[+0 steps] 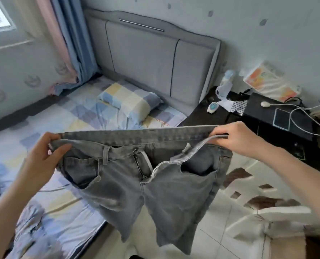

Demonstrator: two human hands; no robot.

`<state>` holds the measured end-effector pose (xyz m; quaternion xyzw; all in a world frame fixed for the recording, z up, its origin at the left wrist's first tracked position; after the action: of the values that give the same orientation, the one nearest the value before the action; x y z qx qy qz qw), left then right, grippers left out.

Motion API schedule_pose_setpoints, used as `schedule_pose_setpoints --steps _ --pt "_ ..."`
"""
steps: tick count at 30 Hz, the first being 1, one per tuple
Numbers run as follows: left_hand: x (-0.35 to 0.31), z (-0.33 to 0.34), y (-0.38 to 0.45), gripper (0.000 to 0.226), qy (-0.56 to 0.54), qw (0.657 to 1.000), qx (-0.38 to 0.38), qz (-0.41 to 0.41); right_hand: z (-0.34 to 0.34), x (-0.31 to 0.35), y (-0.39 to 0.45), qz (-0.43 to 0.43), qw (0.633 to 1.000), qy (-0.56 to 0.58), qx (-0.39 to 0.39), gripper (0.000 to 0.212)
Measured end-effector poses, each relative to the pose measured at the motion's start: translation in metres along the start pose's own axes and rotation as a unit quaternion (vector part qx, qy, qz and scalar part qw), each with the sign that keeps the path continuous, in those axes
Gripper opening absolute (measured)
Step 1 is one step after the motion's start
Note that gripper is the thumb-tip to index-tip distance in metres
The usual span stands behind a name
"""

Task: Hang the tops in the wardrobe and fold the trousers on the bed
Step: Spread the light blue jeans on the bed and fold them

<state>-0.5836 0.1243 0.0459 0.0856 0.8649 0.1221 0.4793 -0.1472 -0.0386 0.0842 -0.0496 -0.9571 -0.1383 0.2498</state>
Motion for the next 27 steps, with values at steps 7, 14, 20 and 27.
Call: schedule_pose_setpoints --steps 7,14,20,27 --pt "0.000 -0.117 0.071 0.037 -0.072 0.984 -0.156 0.036 0.028 0.110 0.145 -0.042 0.980 0.110 -0.158 0.050" --pt "0.013 -0.197 0.155 0.012 -0.043 0.958 -0.277 0.064 0.043 0.222 0.279 -0.114 0.964 0.061 -0.233 0.055" --pt "0.046 -0.218 0.215 0.026 0.005 0.940 -0.337 0.044 0.093 0.267 0.380 -0.147 0.955 0.082 -0.243 0.054" --pt "0.172 -0.189 0.255 0.019 0.148 0.941 -0.299 -0.055 0.227 0.261 0.473 -0.239 0.968 0.029 -0.068 0.036"
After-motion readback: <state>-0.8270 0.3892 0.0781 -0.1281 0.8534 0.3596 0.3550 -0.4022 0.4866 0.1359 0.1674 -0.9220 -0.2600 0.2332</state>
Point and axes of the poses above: each hand's wrist, its own y-axis towards the middle knuckle, its own z-axis out of the palm, x = y × z, the point moved 6 cm from there along y, towards the middle knuckle, and after that the axes turned 11 degrees about -x, right-handed, at the moved point
